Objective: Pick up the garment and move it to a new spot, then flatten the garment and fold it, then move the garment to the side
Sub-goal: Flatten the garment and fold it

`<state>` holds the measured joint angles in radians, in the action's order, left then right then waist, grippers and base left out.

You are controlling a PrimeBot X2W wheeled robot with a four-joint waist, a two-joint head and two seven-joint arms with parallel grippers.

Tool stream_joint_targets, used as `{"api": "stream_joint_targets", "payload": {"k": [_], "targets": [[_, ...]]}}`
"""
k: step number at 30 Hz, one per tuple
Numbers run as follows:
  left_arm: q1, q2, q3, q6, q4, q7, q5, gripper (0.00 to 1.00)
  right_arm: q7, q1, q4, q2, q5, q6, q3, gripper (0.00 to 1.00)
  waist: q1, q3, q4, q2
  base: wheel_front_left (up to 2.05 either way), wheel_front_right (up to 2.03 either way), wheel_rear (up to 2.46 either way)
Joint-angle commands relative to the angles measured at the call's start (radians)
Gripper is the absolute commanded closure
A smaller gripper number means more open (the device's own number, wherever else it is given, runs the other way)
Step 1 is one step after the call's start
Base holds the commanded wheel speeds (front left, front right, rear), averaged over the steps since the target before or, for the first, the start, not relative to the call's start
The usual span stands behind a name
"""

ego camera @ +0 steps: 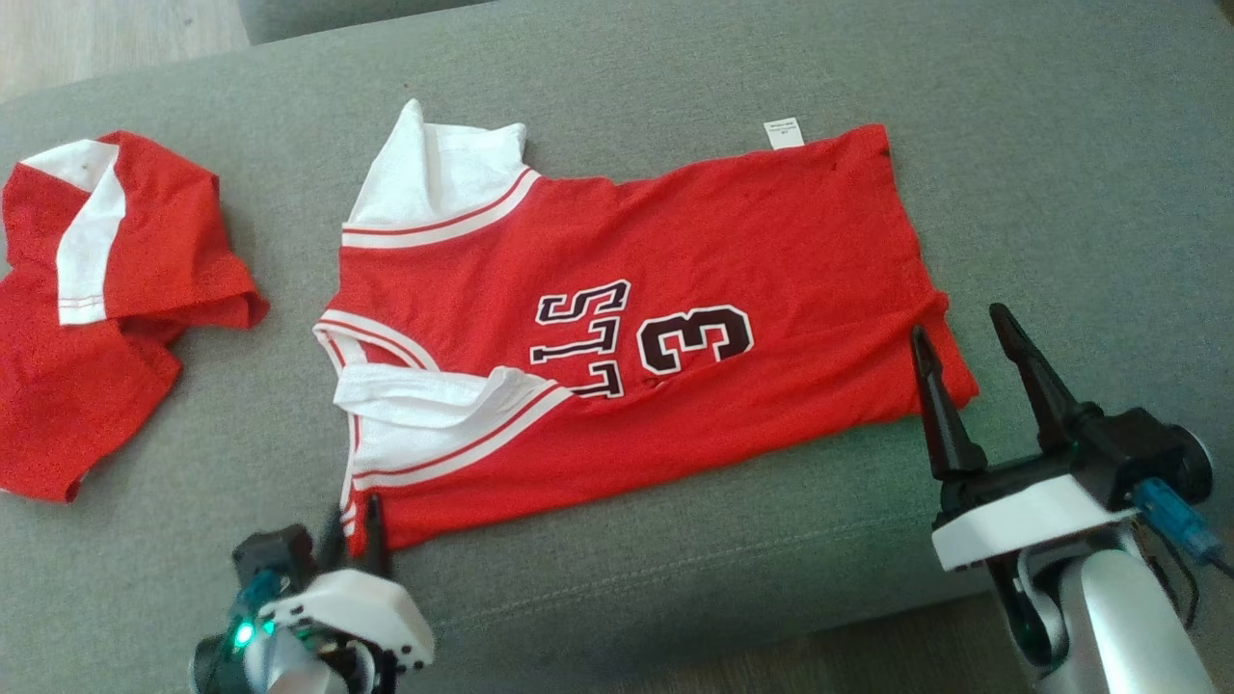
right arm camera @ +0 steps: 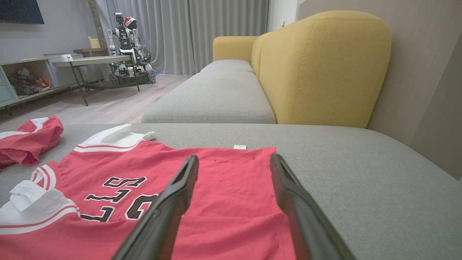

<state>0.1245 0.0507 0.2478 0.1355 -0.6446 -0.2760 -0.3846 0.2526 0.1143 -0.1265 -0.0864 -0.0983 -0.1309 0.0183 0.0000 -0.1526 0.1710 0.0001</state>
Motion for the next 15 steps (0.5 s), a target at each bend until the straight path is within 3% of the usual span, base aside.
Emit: {"api": "stream_joint_targets", "payload": {"k": [1, 6, 13, 15], "targets": [[0.022, 0.0, -0.005, -0.015, -0.034, 0.014, -0.007, 1.0, 0.009, 0.039, 0.029, -0.005, -0.006, 0.0, 0.018, 0.0, 0.0, -0.001, -0.001, -0.0001, 0.0, 0.0, 0.0], [0.036, 0.0, 0.006, -0.023, -0.024, 0.014, -0.024, 1.0, 0.009, 0.043, -0.007, 0.014, -0.025, 0.0, -0.018, 0.0, 0.0, -0.003, -0.009, -0.0001, 0.0, 0.0, 0.0], [0.006, 0.0, -0.029, 0.006, 0.165, 0.014, 0.025, 1.0, 0.009, 0.061, -0.186, 0.035, -0.045, 0.0, -0.098, 0.0, 0.0, -0.001, -0.041, -0.0001, 0.0, 0.0, 0.0], [-0.011, 0.0, -0.031, 0.009, 0.218, 0.014, 0.041, 1.0, 0.009, 0.081, -0.256, 0.035, -0.103, 0.0, -0.118, 0.0, 0.0, -0.001, -0.052, -0.0001, 0.0, 0.0, 0.0]]}}
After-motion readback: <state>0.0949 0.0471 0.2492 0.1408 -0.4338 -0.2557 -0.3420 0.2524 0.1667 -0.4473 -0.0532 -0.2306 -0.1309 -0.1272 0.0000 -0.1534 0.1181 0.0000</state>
